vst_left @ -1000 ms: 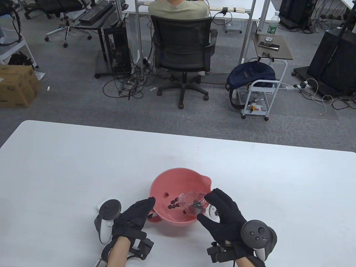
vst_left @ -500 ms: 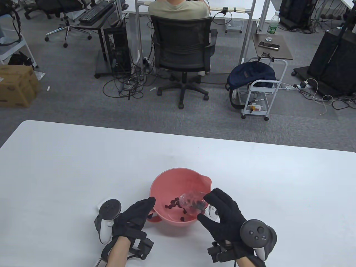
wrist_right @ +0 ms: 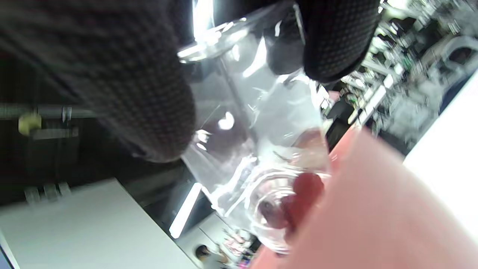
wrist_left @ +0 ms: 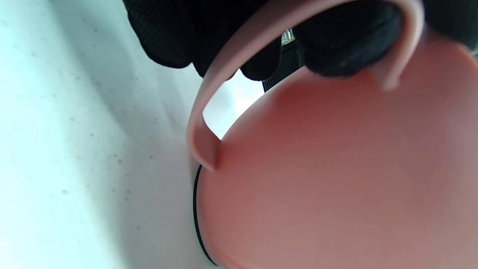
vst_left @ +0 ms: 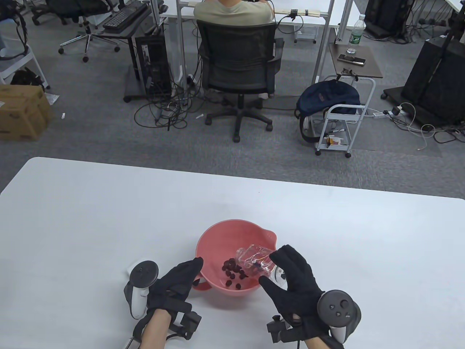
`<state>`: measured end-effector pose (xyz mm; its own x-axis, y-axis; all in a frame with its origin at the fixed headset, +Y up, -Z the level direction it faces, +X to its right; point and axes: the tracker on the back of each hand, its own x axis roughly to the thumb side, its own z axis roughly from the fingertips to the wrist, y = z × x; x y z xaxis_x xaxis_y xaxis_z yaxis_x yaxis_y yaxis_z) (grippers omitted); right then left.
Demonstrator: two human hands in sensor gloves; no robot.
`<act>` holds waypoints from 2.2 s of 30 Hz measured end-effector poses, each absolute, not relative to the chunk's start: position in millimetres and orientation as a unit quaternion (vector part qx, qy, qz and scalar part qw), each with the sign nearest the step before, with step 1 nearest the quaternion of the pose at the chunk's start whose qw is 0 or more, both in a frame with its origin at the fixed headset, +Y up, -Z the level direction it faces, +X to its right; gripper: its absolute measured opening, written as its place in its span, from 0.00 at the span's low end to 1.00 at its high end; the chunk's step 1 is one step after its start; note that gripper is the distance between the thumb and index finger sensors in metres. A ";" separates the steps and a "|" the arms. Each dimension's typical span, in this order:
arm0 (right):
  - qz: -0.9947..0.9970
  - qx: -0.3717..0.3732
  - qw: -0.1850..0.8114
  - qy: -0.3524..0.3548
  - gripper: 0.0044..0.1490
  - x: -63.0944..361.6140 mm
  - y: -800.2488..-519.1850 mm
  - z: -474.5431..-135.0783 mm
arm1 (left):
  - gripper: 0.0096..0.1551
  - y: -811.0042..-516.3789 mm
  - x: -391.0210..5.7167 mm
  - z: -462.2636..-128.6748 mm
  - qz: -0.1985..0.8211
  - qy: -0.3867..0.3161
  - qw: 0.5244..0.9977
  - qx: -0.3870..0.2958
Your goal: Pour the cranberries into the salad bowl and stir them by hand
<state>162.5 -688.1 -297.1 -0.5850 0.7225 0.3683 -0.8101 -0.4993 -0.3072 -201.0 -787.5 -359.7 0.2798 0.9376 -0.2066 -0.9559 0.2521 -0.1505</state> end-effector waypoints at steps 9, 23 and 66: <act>0.820 0.081 0.519 -0.227 0.44 160.9 -691.4 -295.4 | 0.35 -787.4 -200.2 -359.5 0.601 0.037 0.788 -0.124; 0.864 0.089 0.440 -0.228 0.45 165.2 -685.6 -298.5 | 0.35 -787.1 -200.7 -359.7 0.599 0.036 0.790 -0.124; 0.844 0.073 0.487 -0.213 0.45 164.4 -689.6 -298.4 | 0.35 -787.0 -200.2 -359.5 0.602 0.036 0.788 -0.126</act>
<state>164.4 -689.6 -298.4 -0.5159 0.7902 0.3309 -0.8525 -0.4355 -0.2892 -200.2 -787.0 -359.5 0.2737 0.9389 -0.2087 -0.9570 0.2443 -0.1562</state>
